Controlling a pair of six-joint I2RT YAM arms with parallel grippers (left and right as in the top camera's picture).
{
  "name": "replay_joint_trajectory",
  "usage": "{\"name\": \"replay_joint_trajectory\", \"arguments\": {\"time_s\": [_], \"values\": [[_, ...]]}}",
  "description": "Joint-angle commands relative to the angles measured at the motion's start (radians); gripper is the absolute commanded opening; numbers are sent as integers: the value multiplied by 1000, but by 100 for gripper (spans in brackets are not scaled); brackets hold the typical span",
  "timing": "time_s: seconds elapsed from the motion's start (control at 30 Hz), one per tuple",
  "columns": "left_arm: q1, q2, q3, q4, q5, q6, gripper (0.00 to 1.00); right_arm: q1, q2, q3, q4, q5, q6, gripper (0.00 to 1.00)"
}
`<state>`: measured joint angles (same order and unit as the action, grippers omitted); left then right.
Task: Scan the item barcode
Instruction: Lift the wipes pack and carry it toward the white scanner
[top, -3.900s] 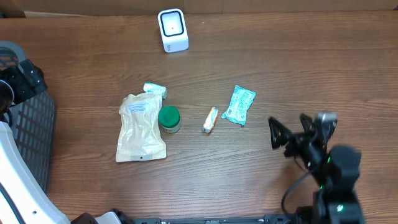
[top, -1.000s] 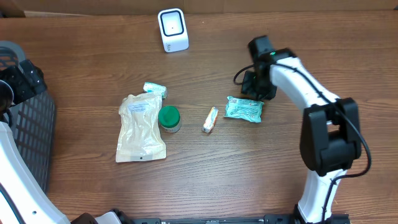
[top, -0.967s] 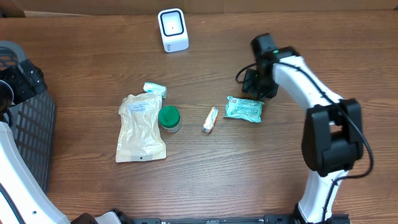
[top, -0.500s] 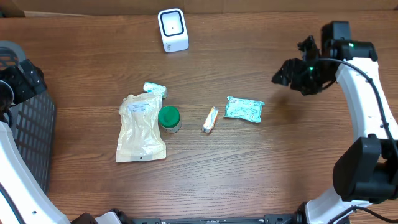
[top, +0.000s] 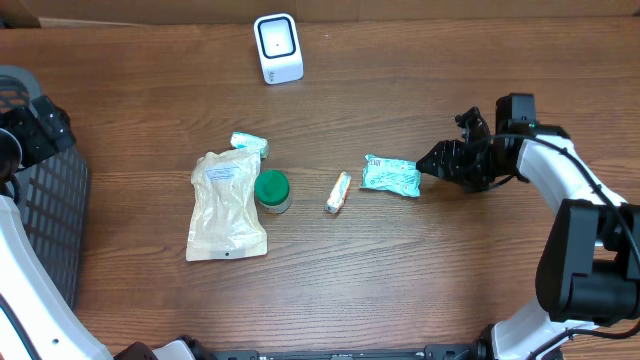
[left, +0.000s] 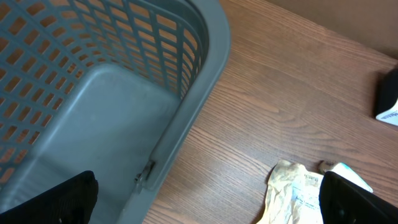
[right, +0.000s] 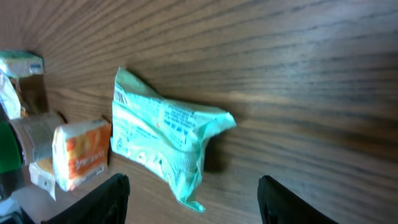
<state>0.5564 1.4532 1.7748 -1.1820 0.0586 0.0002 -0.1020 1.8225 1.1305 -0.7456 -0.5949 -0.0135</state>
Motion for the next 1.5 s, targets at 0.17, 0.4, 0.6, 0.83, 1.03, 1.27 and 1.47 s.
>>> {"name": "replay_joint_trajectory", "arguments": {"time_s": [0.17, 0.4, 0.6, 0.83, 1.03, 1.27, 1.47], "values": [[2, -9, 22, 4, -7, 12, 100, 28, 21, -127, 192, -44, 114, 67], [2, -9, 22, 4, -7, 12, 99, 96, 71, -130, 297, -63, 195, 66], [1, -9, 22, 4, -7, 12, 99, 83, 104, -129, 308, -57, 251, 52], [1, -9, 22, 4, -7, 12, 99, 76, 106, -129, 312, -74, 251, 13], [2, -9, 22, 4, -7, 12, 100, 74, 83, -108, 306, -148, 244, 4], [2, -9, 22, 4, -7, 12, 100, 74, -58, 1, 116, -163, 179, 4], [2, -9, 22, 4, -7, 12, 100, 90, -198, 101, 3, -195, 177, 4]]}}
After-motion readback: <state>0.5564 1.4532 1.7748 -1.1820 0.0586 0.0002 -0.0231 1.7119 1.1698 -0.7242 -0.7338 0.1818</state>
